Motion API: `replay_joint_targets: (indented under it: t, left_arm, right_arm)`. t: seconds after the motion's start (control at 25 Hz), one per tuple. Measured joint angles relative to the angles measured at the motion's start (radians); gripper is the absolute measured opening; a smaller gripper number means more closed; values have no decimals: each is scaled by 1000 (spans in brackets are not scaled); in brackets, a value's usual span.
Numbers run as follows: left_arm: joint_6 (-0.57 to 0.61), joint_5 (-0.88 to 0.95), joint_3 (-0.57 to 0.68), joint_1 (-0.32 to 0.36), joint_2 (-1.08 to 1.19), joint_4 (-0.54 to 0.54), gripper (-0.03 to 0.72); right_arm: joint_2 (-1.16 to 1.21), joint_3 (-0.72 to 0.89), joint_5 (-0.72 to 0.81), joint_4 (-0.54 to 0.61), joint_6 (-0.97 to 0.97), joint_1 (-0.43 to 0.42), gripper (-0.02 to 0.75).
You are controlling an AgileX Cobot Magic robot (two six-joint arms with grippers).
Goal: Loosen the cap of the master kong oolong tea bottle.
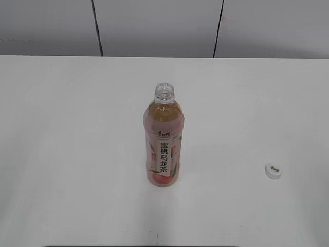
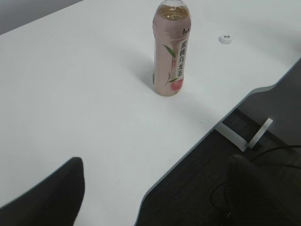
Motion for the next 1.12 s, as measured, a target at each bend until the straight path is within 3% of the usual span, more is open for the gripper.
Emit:
replay_joint_targets:
  t: [0.44, 0.52, 0.8, 0.88, 1.0, 1.12]
  left_arm:
    - [2, -1, 0, 24, -3, 0, 544]
    - [2, -2, 0, 94, -18, -4, 538]
    - [2, -2, 0, 516, -139, -1, 531]
    - [2, -1, 0, 606, -165, -1, 531]
    - [2, -1, 0, 688, -169, -1, 529]
    - [2, -1, 0, 720, -169, -1, 516]
  right_arm:
    - [-125, 0, 4, 0, 0, -113, 547]
    - [-125, -1, 2, 1, 0, -113, 547]
    - [-125, -1, 0, 3, 0, -113, 547]
    - [-125, -1, 0, 4, 0, -113, 547]
    - [-125, -1, 0, 4, 0, -113, 547]
    - [-125, -1, -1, 4, 0, -113, 547]
